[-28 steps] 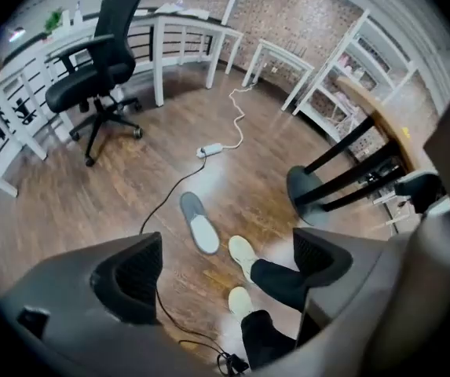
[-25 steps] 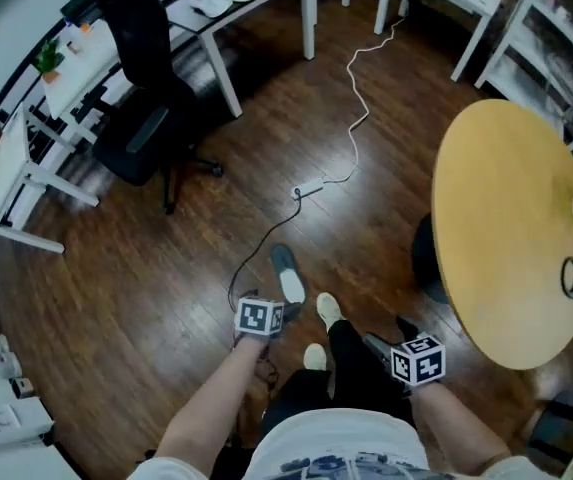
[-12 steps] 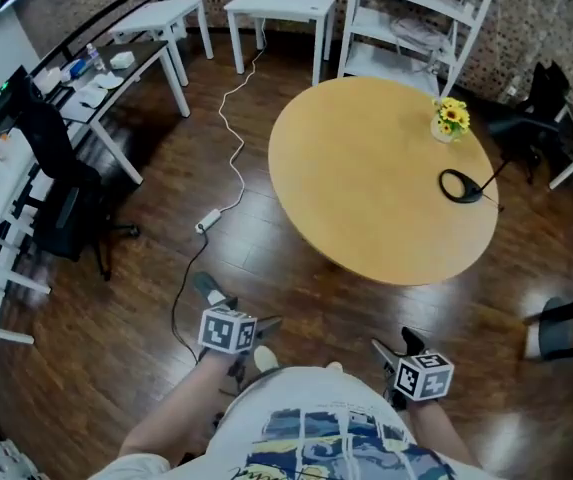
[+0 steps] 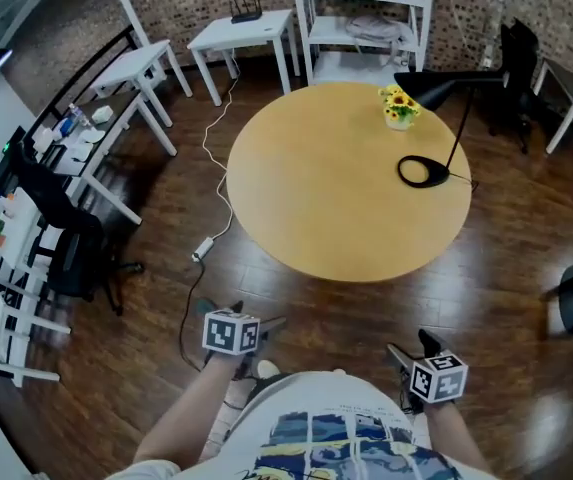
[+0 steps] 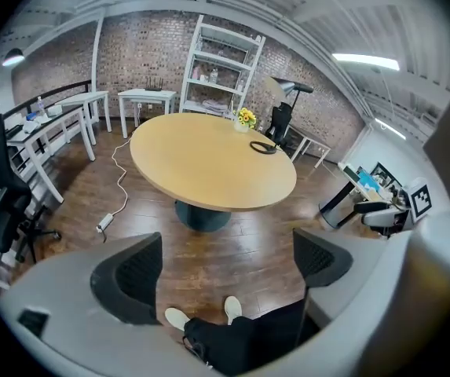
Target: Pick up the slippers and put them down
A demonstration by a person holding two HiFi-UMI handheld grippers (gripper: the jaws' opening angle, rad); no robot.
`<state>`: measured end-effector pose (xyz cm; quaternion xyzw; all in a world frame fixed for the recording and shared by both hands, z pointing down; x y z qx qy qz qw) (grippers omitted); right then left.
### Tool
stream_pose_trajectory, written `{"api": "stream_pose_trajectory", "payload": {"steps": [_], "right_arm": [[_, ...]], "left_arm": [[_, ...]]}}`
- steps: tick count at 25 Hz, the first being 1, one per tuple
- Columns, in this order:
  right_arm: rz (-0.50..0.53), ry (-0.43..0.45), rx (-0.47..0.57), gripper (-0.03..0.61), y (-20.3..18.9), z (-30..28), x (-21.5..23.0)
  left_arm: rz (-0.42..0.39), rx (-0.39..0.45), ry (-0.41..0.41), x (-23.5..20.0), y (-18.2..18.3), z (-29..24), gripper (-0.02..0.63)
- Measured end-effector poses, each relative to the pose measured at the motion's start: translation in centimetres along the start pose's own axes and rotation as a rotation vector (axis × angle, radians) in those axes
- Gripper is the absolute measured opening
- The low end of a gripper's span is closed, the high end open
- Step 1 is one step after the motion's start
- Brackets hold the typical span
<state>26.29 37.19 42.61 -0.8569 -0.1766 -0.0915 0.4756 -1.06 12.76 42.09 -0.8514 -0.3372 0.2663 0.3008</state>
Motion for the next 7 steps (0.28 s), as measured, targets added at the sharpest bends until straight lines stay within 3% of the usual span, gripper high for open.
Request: {"api": "stream_pose_trajectory", "payload": {"steps": [7], "right_arm": [[0.017, -0.009, 0.006, 0.388, 1.0, 1.2, 3.1]], "left_arm": [[0.011, 0.01, 0.017, 1.3, 0.0, 0.0, 0.517]]}}
Point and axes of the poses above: the fingertips, and each gripper's own axes: z backward along the fingers, x to its right, y out of its top, the point moved 4 cm from there along z, backward along the fingers, and after that the axes turned 11 degrees about x, right-handed, at the moved point
